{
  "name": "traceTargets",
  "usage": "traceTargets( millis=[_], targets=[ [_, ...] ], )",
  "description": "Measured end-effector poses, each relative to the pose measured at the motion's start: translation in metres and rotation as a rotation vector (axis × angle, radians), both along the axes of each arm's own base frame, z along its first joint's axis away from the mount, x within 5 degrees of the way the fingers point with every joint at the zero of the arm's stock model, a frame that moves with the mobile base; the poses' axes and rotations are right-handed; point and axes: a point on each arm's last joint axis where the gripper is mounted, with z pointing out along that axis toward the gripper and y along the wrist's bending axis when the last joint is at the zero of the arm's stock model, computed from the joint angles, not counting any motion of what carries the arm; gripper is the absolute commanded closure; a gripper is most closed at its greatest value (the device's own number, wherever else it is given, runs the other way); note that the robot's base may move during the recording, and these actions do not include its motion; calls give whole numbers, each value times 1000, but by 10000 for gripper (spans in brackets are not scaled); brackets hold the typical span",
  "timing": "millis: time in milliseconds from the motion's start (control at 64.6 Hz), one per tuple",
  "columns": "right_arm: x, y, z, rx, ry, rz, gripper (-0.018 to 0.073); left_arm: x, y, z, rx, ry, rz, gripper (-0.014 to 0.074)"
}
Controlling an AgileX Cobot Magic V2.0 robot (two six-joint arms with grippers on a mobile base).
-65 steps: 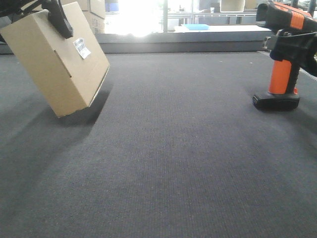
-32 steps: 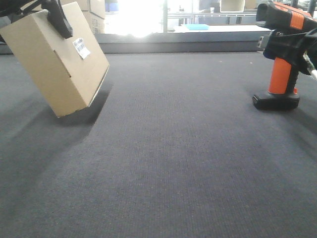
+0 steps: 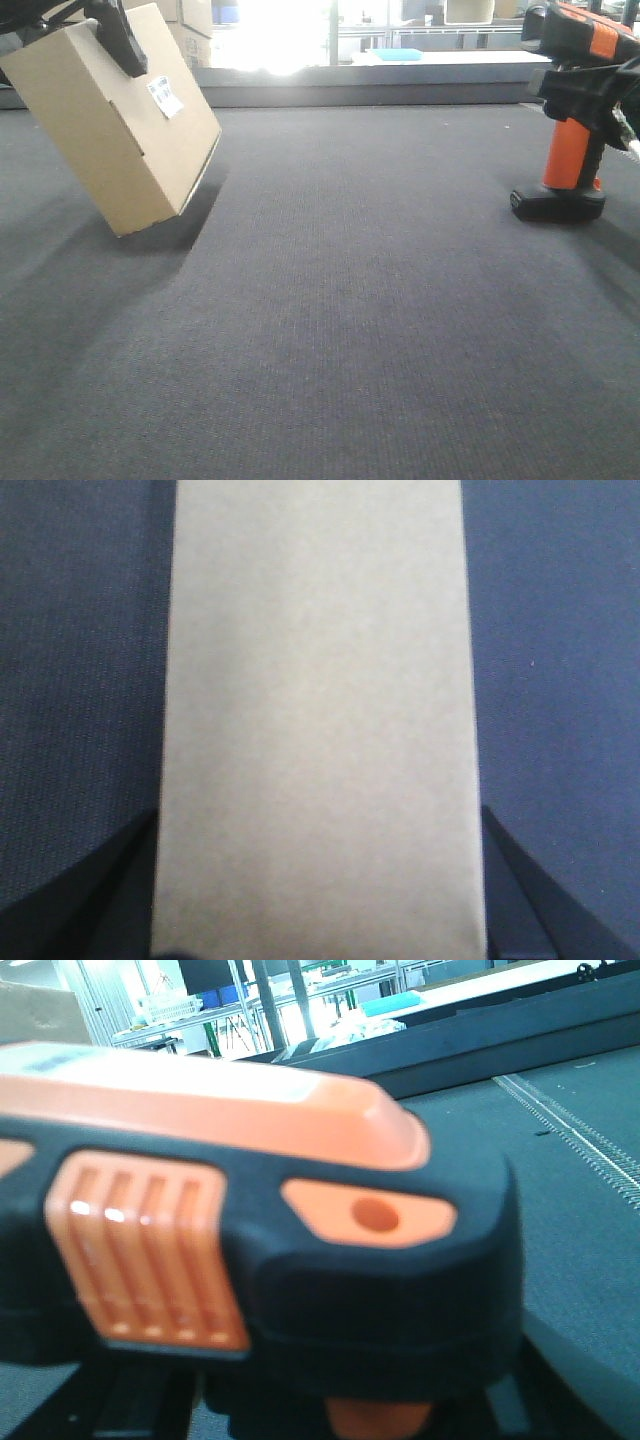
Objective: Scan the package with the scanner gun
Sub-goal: 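Grasp the orange scanner gun handle with the right gripper, then lift the scanner gun and aim it at the box label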
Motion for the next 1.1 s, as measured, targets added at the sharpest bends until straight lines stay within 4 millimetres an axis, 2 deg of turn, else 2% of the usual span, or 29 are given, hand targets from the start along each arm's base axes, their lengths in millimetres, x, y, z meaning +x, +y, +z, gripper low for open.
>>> traceTargets(
  millis=[294, 511, 728, 944, 1099],
  targets=[
    [0, 1, 1, -8, -10, 13, 326, 0, 0, 0, 0, -2, 0, 436],
    [3, 8, 5, -105, -66, 83, 326, 0, 0, 0, 0, -4, 1, 436],
    [21, 12, 22, -221, -120, 109, 326, 0, 0, 0, 0, -4, 1, 436],
    [43, 13, 32, -330, -12, 127, 326, 0, 0, 0, 0, -4, 1, 436],
    [49, 14, 36, -342, 11, 132, 326, 0, 0, 0, 0, -4, 1, 436]
  ],
)
